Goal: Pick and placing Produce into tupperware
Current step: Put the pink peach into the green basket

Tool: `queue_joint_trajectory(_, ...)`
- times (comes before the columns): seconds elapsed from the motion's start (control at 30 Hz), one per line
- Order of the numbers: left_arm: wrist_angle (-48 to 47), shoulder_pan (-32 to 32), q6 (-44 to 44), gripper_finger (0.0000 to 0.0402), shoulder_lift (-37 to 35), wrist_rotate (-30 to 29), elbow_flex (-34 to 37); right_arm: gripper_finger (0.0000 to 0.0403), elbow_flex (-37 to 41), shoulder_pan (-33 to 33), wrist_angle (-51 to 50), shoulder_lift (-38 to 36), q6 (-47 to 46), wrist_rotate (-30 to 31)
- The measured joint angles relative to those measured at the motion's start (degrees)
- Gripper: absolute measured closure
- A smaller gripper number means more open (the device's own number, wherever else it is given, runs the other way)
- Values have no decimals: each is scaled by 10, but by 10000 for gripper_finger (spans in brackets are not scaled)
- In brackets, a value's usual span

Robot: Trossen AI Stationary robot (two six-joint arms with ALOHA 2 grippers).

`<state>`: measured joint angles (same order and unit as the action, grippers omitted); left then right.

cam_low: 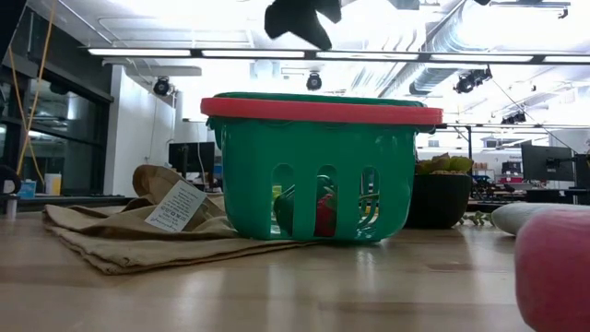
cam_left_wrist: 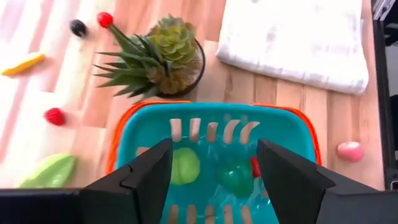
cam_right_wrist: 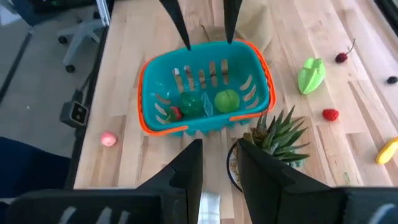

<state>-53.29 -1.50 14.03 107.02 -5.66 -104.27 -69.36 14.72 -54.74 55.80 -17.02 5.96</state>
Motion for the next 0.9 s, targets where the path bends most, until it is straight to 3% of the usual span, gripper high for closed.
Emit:
queue_joint_trajectory(0.33,-181,0,-25,217,0,-92,-106,313,0,-1,1,-60,-45,60)
queue_joint_trajectory(0.6,-307,6,-25,237,0,-166,-163,313,0,-11,35,-50,-46,101)
queue_joint_trajectory(0.7,-334,19,-30,247,0,-187,-192,313,0,-40,65,-39,-31,95)
queue_joint_trajectory(0.9,-364,72,-73,268,0,-190,-242,313,0,-138,119,-14,-20,1)
